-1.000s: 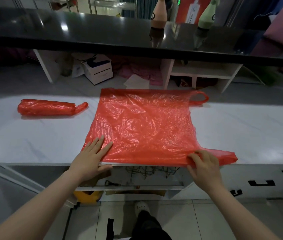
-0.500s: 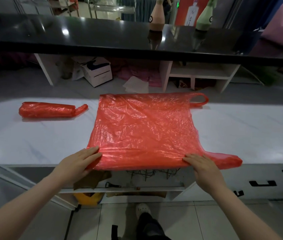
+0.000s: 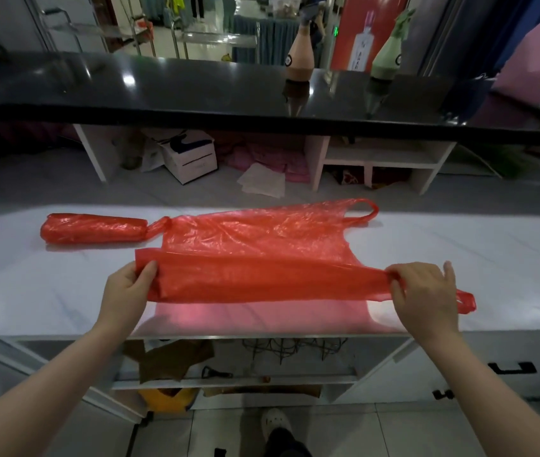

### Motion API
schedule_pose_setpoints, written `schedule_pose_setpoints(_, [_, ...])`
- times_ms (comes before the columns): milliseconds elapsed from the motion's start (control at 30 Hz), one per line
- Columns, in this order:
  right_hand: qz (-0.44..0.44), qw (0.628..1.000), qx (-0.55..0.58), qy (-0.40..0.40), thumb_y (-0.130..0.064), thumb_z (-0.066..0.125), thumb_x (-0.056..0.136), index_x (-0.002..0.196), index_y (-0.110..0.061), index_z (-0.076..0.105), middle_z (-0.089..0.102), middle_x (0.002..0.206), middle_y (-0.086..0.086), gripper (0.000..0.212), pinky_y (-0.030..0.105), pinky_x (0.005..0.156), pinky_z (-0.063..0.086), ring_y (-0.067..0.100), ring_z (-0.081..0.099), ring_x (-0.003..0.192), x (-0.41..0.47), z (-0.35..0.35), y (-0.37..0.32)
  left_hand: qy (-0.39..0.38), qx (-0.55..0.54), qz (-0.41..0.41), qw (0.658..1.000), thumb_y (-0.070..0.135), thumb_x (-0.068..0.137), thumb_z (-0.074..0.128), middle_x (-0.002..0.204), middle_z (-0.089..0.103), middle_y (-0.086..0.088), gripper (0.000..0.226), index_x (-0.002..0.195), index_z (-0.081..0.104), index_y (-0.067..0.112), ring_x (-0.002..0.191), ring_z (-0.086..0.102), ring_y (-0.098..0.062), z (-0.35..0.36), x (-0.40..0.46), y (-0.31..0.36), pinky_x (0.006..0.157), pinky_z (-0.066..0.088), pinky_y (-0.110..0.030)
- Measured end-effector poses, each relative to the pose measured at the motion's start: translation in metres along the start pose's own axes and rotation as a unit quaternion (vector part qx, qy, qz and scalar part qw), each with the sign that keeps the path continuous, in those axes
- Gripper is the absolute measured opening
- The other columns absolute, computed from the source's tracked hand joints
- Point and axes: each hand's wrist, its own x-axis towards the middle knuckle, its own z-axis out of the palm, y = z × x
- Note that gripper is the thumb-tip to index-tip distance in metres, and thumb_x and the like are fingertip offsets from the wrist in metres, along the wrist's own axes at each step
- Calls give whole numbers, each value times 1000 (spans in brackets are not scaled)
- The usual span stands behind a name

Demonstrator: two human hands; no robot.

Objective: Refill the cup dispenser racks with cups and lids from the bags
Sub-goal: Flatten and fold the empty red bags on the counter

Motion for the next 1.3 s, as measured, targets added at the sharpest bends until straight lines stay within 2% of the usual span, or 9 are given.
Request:
schedule_pose_setpoints(167, [-19,991,-12,130,-18,60,82,89,-3,63,58,80,15,17,43,79,37,34,54,78,9,4,-2,38,-69,-63,995,43,100,40,86,68,0,28,88,59,26,80,66,-16,-3,19,0,62,49,-27])
schedule_pose_setpoints(267, [-109,989,87,45,-33,54,88,70,-13,58,47,63,-3,28,24,59,24,16,40,61,-1,12,-21,58,-103,-129,985,41,100,40,89,68,1,26,89,59,26,83,66,-18,-4,26,-3,60,49,-27])
schedule_pose_setpoints(400, [76,956,183,-217,-57,59,83,92,-23,64,54,91,-13,35,23,77,42,8,48,89,-18,47,-35,51,-127,-186,973,38,101,41,86,68,-6,27,91,59,21,76,67,-21,-8,36,-5,55,49,-28])
schedule_pose_setpoints(533, [273,867,344,-235,-48,67,83,115,-18,60,65,106,-2,44,40,90,49,21,61,100,9,68,-36,32,-123,-191,973,37,101,42,87,67,-7,27,94,59,18,77,65,-23,-12,45,-6,56,49,-31])
schedule_pose_setpoints(667, [330,802,445,-223,-31,74,82,94,-20,65,70,96,-2,18,35,80,51,17,66,88,35,77,-39,25,-101,-179,978,39,100,43,89,70,-6,25,95,61,23,79,68,-23,-17,55,-8,58,51,-32])
schedule_pose_setpoints(833, [300,813,481,-129,-12,65,90,93,-13,68,71,88,4,5,32,76,50,15,66,82,61,83,-39,-10,-83,-124,989,41,97,48,80,73,3,30,88,68,21,72,67,-13,-31,64,-14,63,50,-26])
schedule_pose_setpoints(1067, [277,830,463,-140,-6,60,92,76,-23,64,67,70,-5,23,9,53,48,1,64,58,87,94,-32,-222,127,-72,964,18,75,79,89,72,18,17,85,73,30,84,67,0,-28,55,-31,68,50,-14])
schedule_pose_setpoints(1200, [247,878,371,-174,-18,63,91,69,-7,67,67,64,11,26,36,60,52,25,67,64,96,100,-19,-139,128,-25,982,16,81,73,79,72,14,12,74,73,26,74,65,0,-18,62,-29,62,46,-18])
schedule_pose_setpoints(1300, [234,900,288,-229,-33,61,92,75,8,66,66,69,24,45,46,67,50,40,63,69,100,109,-10,-135,103,-38,985,9,89,64,71,72,1,17,76,67,20,68,66,-21,-8,70,-25,64,52,-37])
